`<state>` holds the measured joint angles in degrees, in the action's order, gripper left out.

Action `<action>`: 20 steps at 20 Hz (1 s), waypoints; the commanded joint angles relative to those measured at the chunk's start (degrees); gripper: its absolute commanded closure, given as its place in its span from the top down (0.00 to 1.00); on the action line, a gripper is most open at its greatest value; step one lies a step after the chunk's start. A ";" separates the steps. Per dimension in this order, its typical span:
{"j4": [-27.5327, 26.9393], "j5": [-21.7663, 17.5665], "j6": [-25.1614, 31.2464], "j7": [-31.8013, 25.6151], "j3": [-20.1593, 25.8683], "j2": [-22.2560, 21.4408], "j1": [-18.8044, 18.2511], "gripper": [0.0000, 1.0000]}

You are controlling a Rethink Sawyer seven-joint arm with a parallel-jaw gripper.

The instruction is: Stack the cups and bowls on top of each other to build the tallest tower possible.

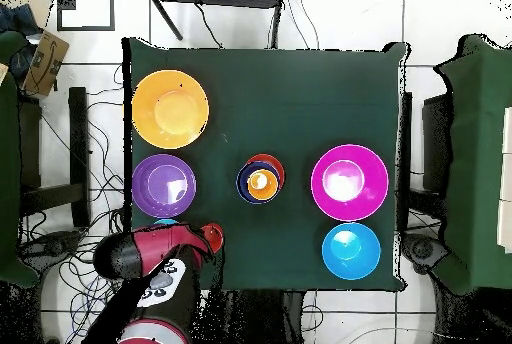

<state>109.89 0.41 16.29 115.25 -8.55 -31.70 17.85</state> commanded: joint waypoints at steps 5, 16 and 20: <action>-2.93 5.60 -1.29 10.87 5.75 1.33 0.57 1.00; -1.38 5.96 -4.22 10.01 5.59 2.12 0.77 1.00; -0.69 5.59 -5.37 9.92 5.91 2.29 0.53 1.00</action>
<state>109.89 4.22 16.24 115.25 -8.30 -31.67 18.06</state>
